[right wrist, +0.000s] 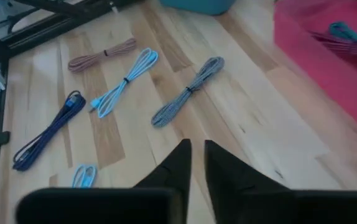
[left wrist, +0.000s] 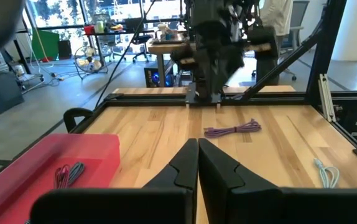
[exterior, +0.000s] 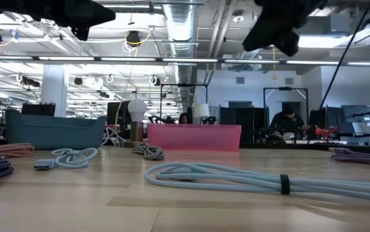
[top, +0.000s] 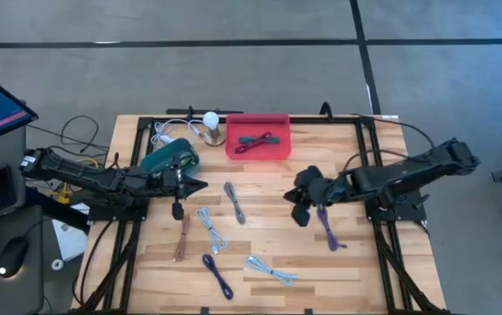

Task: Pick & Place USB Port
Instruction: Put the black and white USB cable into the pink bin

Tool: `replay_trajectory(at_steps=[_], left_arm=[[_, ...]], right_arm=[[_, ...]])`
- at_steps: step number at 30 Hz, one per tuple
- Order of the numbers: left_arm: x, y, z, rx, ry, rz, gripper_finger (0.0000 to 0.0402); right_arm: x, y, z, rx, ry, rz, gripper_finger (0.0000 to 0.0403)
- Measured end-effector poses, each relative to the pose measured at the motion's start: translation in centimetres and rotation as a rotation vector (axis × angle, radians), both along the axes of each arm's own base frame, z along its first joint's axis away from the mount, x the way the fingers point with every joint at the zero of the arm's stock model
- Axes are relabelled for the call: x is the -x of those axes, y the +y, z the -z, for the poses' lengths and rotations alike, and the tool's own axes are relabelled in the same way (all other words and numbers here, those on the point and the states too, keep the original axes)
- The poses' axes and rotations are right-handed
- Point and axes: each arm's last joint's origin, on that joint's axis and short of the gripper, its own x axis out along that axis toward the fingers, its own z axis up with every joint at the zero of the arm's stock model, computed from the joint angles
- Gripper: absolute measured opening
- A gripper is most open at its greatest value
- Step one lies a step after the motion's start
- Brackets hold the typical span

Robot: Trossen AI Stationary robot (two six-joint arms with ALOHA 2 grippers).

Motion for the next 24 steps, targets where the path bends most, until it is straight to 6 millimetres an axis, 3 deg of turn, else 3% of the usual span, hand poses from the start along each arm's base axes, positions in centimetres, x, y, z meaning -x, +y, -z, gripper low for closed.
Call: replay_trajectory(at_steps=[9,18,24], left_arm=[[0.0,0.0,0.0,0.000,0.003,0.000,0.0012],[0.0,0.0,0.0,0.000,0.004,0.000,0.0012],[0.0,0.0,0.0,0.000,0.004,0.000,0.0012]], right_arm=[[-4.5,1.0,3.7,0.016,-0.038,-0.014,0.0113],[-8.9,1.1,7.3,-0.024,-0.003,0.052,0.0139],[-11.9,1.3,7.9,-0.049,0.071,0.039,0.0148]])
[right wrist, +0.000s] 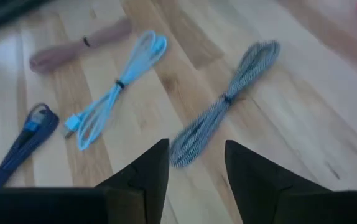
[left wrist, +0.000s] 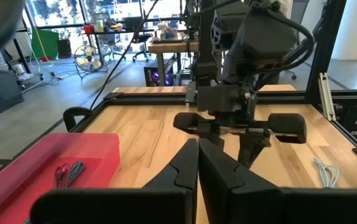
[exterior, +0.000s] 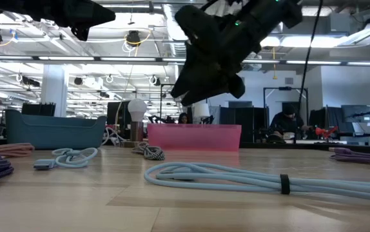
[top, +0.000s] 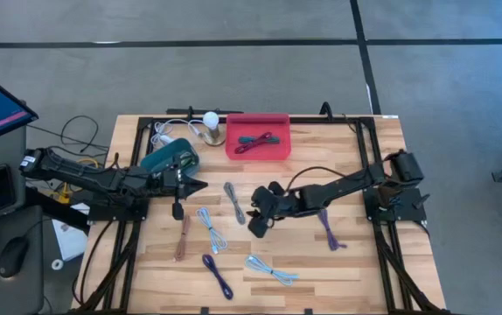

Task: Pick & Place USB Port
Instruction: Put the black and white USB cable into the pink bin

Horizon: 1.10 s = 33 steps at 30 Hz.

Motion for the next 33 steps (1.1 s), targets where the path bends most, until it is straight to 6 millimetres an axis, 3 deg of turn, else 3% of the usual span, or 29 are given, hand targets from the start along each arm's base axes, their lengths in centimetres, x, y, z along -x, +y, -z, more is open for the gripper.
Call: replay_trajectory(at_steps=[8,15,24,33], left_arm=[[0.0,0.0,0.1,-0.002,0.010,0.000,0.0012],[0.0,0.0,0.2,-0.005,0.022,0.000,0.0012],[0.1,0.0,0.4,-0.006,0.040,0.001,0.0012],[0.1,0.0,0.4,-0.002,0.039,0.001,0.0012]], right_arm=[[-3.5,0.3,0.4,0.019,0.122,0.009,0.0146],[-5.6,0.1,2.5,0.034,0.196,0.022,0.0162],[-6.5,-0.3,5.0,0.022,0.247,0.021,0.0171],[-6.5,-0.4,5.0,0.042,0.248,0.016,0.0127]])
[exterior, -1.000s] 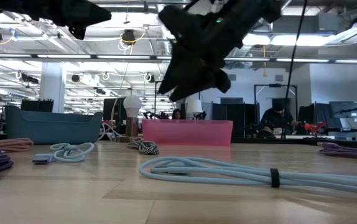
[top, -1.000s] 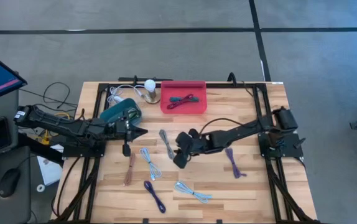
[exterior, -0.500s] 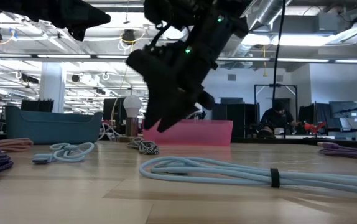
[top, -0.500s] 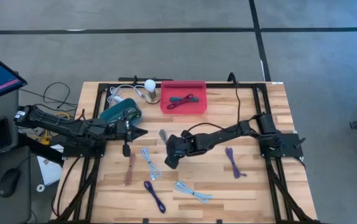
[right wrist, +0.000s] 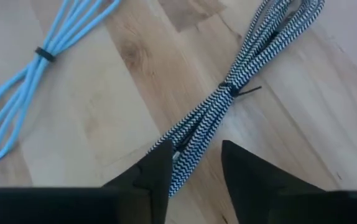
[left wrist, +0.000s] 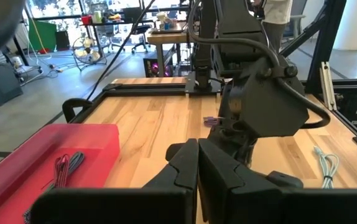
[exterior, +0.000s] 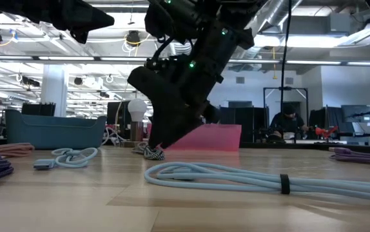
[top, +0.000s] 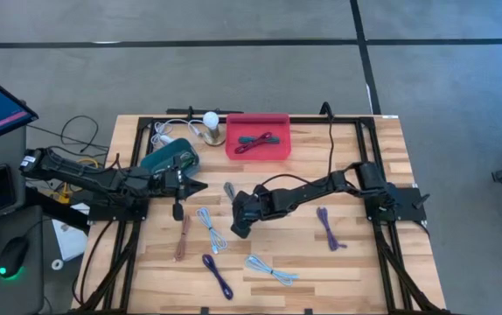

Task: Pick & Place USB Port
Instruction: Put the black and white USB cable into the pink bin

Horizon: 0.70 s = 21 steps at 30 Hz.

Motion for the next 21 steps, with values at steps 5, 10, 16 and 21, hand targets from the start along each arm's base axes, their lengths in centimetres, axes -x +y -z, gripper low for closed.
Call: replay_trajectory(at_steps=[5,10,16,21], left_arm=[[0.0,0.0,0.0,0.000,0.000,0.000,0.0012],[0.0,0.0,0.0,0.000,-0.001,0.000,0.0012],[0.0,0.0,0.0,0.007,-0.001,-0.001,0.0012],[0.0,0.0,0.0,0.018,-0.003,-0.002,0.0012]], right_arm=[[0.1,-0.2,0.1,-0.016,0.017,-0.008,0.0069],[0.1,-0.2,0.1,-0.004,0.028,-0.021,0.0040],[0.3,-0.3,0.0,0.070,0.045,-0.047,0.0006],[0.7,-0.4,-1.2,0.095,0.048,-0.052,0.0002]])
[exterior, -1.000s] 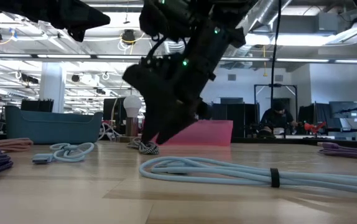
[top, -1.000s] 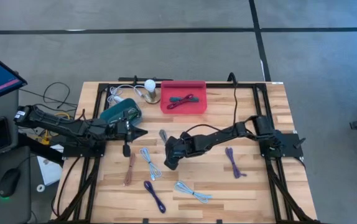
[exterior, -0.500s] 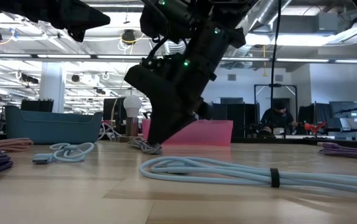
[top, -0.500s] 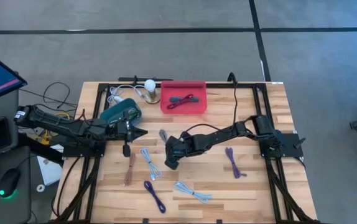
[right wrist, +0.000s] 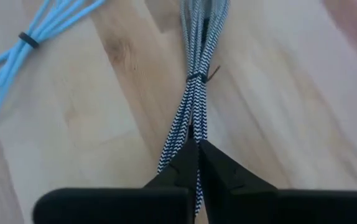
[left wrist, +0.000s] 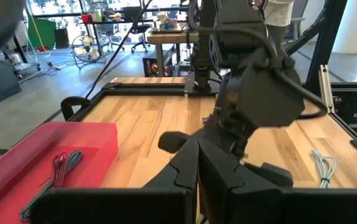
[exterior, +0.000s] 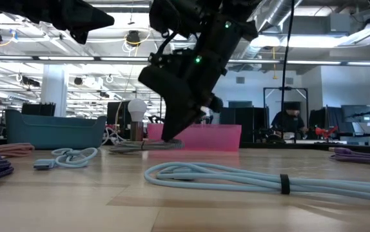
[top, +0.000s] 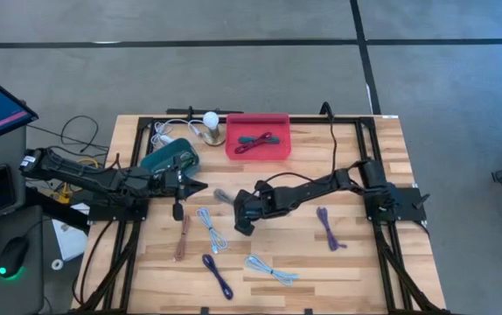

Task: Pick & Place USB Port
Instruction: Put the black and white USB cable into the pink bin

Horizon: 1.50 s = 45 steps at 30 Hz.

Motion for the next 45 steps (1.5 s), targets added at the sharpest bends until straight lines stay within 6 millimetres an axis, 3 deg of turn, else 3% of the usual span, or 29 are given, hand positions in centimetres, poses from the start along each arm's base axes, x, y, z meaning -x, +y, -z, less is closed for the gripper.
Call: replay_trajectory(at_steps=[11,23,28,35,45], left_arm=[[0.0,0.0,0.0,0.000,0.001,0.000,0.0012],[0.0,0.0,0.0,-0.001,0.003,0.000,0.0012],[0.0,0.0,0.1,-0.002,0.006,0.000,0.0012],[0.0,0.0,0.1,-0.002,0.007,0.000,0.0012],[0.0,0.0,0.1,-0.002,0.007,0.000,0.0012]], right_arm=[[2.4,-0.2,-5.0,0.183,0.010,0.028,0.0000],[6.3,-2.0,-11.5,0.372,0.016,0.086,0.0000],[7.6,-3.9,-13.4,0.418,0.042,0.097,0.0000],[8.3,-7.7,-14.2,0.472,0.115,0.105,0.0000],[7.8,-13.9,-12.5,0.404,0.133,0.045,0.0000]])
